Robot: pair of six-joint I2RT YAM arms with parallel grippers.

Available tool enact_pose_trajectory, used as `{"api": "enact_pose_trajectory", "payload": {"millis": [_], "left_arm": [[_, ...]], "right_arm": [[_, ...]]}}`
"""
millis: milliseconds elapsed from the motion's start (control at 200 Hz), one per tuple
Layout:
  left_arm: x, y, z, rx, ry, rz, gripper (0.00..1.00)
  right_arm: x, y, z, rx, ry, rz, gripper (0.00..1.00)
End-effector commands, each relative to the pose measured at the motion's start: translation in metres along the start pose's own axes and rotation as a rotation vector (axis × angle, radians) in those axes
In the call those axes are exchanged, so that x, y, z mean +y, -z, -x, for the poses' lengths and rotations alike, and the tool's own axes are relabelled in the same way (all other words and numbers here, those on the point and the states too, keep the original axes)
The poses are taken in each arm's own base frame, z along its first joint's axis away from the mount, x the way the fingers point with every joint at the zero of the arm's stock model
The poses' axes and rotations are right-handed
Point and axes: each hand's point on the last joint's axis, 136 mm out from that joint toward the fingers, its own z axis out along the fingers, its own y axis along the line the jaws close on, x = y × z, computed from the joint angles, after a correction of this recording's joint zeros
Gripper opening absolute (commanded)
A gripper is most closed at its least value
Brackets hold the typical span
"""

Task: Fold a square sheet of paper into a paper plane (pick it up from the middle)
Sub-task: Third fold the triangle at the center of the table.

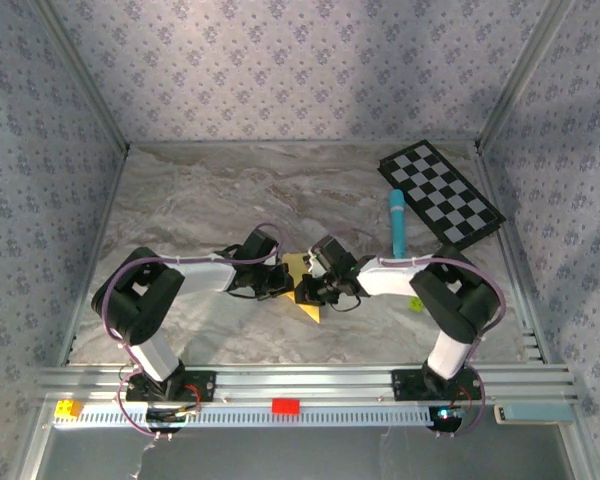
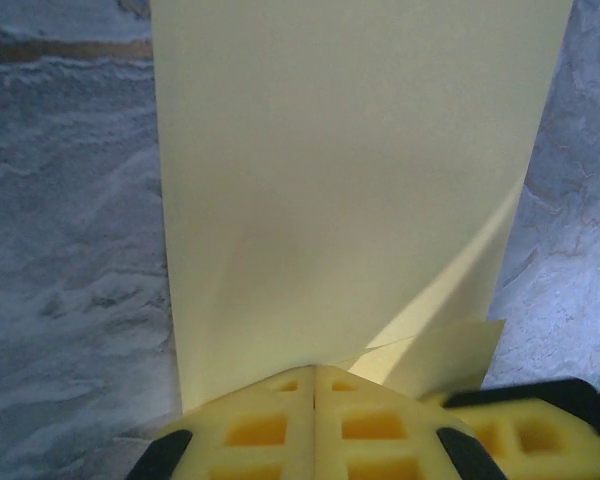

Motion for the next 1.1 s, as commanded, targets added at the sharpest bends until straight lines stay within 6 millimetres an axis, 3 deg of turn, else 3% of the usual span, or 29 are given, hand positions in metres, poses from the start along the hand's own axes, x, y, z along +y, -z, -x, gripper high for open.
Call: {"api": "enact_pose_trajectory", "payload": {"millis": [0,195,325,545,765,1094], "left_arm": [[0.032,-0.006,-0.009,0.023,0.022,0.116,0.0],[0.035,-0.006,-0.009,0.023,0.024,0.127,0.0],[0.035,-0.006,-0.008,0.023,0.024,0.126,0.0],[0.035,-0.007,-0.008,0.023,0.027,0.124,0.0],[0.036,-0.006,-0.009,0.021,0.029,0.122,0.0],[0.033,-0.006,-0.008,0.021,0.027,0.116,0.0]], "right_arm": [[-0.019,-0.004,-0.016,0.042,-0.043,-0.033,0.1],[-0.004,0.013,-0.02,0.015,-0.035,0.021,0.13],[-0.021,0.023,-0.025,-0.012,-0.037,-0.025,0.14],[-0.043,0.02,-0.045,0.029,-0.084,-0.031,0.11],[-0.016,0.038,-0.033,-0.027,-0.025,0.024,0.11],[-0.042,0.027,-0.054,0.028,-0.08,-0.015,0.1]]}}
